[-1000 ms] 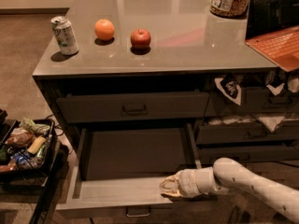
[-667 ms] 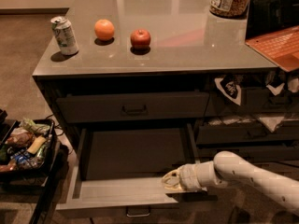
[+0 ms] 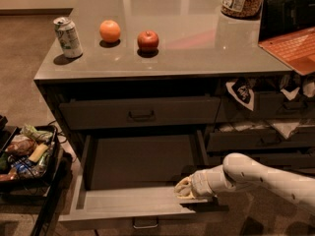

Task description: Open middle drawer

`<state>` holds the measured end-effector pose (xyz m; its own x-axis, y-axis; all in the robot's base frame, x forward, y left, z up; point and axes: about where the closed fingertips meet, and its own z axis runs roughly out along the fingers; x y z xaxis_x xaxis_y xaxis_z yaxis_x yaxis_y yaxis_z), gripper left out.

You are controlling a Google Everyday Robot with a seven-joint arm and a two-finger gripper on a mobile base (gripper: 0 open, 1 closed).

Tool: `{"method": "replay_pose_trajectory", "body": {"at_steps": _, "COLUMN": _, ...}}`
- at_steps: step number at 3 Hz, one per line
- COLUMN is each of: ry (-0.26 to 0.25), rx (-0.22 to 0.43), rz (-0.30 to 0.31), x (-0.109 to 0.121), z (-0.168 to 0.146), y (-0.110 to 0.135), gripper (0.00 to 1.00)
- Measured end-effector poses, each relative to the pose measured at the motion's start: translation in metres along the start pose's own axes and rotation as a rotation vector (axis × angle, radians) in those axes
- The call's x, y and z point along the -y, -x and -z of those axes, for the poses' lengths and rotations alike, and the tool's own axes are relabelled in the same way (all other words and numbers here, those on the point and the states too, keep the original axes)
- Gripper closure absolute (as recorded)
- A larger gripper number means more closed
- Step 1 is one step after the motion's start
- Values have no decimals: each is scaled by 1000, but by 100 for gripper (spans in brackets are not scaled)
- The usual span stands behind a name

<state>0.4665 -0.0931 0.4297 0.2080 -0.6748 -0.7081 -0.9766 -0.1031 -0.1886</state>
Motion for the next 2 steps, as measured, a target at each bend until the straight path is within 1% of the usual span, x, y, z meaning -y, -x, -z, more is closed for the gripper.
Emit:
{"method": "replay_pose_trajectory", "body": {"at_steps": 1, "ry": 6, "rx": -4, "rz": -8, "x": 0, "z": -2, "y": -6, "gripper": 100}}
{"method": "replay_pose_trajectory", "body": {"at_steps": 2, "ry": -9, "rx": 6, "rz": -22, "x": -2, "z": -9, "y": -16, "gripper": 100}}
